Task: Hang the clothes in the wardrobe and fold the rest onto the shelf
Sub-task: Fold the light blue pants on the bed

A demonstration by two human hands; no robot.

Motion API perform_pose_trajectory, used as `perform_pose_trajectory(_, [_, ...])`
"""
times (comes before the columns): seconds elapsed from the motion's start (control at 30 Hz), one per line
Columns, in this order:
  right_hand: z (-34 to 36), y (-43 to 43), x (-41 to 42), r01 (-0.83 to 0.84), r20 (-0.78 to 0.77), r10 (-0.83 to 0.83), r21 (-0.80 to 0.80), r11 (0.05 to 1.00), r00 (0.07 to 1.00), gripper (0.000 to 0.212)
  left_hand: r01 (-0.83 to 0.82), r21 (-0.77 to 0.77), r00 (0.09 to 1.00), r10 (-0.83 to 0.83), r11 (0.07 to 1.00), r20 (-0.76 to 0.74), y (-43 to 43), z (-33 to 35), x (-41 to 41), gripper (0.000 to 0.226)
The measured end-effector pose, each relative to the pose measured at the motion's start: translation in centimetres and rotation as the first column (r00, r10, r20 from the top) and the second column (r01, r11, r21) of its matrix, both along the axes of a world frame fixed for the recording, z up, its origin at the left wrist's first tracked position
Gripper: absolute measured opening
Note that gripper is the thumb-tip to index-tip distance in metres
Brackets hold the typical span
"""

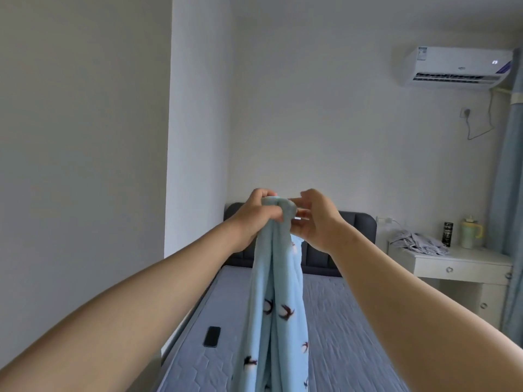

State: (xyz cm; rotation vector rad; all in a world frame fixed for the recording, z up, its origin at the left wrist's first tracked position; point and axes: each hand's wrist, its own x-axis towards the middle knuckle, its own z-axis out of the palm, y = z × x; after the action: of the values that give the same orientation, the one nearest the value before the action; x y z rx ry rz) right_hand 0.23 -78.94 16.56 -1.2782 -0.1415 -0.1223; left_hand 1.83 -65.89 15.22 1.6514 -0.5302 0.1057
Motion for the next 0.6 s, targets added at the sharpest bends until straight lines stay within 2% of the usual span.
perform_pose_trajectory(0.1, [-0.1, -0.2, -0.3, -0.063, 0.027, 0.063, 0.008, 0.998, 0.998, 0.032, -0.143, 0.141, 0.979, 0.119, 0.980, 0.165, -0.2, -0.4, 0.1, 0.063])
perform_pose_trajectory(0.17, [-0.5, -0.2, -0.2, -0.074, 0.063, 0.076, -0.020, 0.997, 0.995, 0.029, -0.282, 0.096, 0.944, 0.259, 0.955, 0.203, -0.1, -0.5, 0.4, 0.055])
perform_pose_trajectory(0.23, [-1.1, -0.7, 0.2, 0.088, 0.125, -0.061, -0.229, 0.969, 0.990, 0.027, -0.370, 0.022, 0.920, 0.363, 0.929, 0.148, 0.5, -0.6, 0.8, 0.043])
perform_pose_trajectory(0.3, [-1.8, -1.4, 0.6, 0.275, 0.207, -0.195, -0.511, 0.814, 0.959, 0.029, -0.369, -0.071, 0.924, 0.374, 0.927, 0.078, 1.0, -0.7, 1.2, 0.039])
perform_pose_trajectory(0.33, [-2.4, -1.7, 0.8, 0.305, 0.233, -0.202, -0.608, 0.733, 0.951, 0.030, -0.349, -0.136, 0.932, 0.359, 0.927, 0.051, 1.1, -0.5, 1.4, 0.038])
perform_pose_trajectory(0.43, [-4.4, -1.9, 1.5, 0.259, 0.193, -0.174, -0.770, 0.583, 0.966, 0.034, -0.302, -0.290, 0.950, 0.313, 0.908, -0.011, 1.4, 0.2, 1.4, 0.040])
perform_pose_trajectory(0.5, [-4.9, -1.6, 1.9, 0.258, 0.202, -0.161, -0.761, 0.595, 0.966, 0.023, -0.256, -0.300, 0.962, 0.274, 0.919, 0.016, 1.8, 0.7, 1.2, 0.044])
perform_pose_trajectory(0.6, [-4.0, -1.5, 2.0, 0.387, 0.280, -0.271, -0.565, 0.729, 0.921, 0.010, -0.232, -0.056, 0.955, 0.239, 0.971, 0.174, 2.8, 1.1, 0.9, 0.046])
